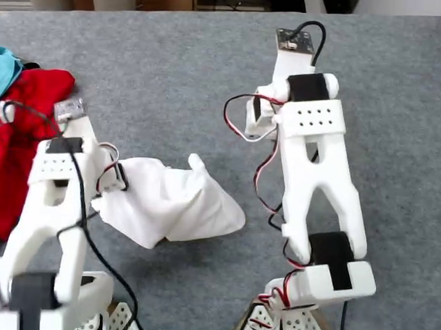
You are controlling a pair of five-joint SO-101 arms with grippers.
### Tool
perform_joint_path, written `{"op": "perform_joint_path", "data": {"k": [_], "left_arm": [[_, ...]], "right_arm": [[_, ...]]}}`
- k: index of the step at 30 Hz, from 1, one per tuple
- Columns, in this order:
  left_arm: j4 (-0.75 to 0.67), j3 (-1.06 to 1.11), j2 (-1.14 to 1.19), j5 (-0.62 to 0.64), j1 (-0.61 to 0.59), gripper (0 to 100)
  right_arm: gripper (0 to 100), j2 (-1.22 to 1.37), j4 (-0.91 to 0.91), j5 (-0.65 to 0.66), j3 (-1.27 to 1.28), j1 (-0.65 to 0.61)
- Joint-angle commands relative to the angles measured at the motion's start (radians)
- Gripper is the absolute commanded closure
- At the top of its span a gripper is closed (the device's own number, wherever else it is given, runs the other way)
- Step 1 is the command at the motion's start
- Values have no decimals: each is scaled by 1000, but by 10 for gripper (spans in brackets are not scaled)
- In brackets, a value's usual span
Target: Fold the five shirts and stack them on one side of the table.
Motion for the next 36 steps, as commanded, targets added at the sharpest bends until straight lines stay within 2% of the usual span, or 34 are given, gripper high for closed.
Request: {"op": "perform_joint_path", "data": {"k": [1, 9, 11, 18, 25, 30, 36], "left_arm": [[32, -80, 120, 8, 0, 842], [215, -374, 386, 6, -38, 987], [247, -417, 409, 6, -34, 979], [381, -629, 407, 2, -34, 981], [566, -1046, 407, 0, -37, 981], [577, -1235, 360, 0, -41, 981], [577, -1393, 183, 0, 6, 981]], "right_arm": [[899, 2, -17, 0, -51, 21], [899, 5, -17, 0, -51, 19], [899, 5, -17, 0, -51, 19], [899, -1, -17, 0, -64, 18], [899, 1, -5, -9, -229, 2], [898, 5, 60, -9, -360, -48], [898, -1, 68, -9, -446, -18]]}}
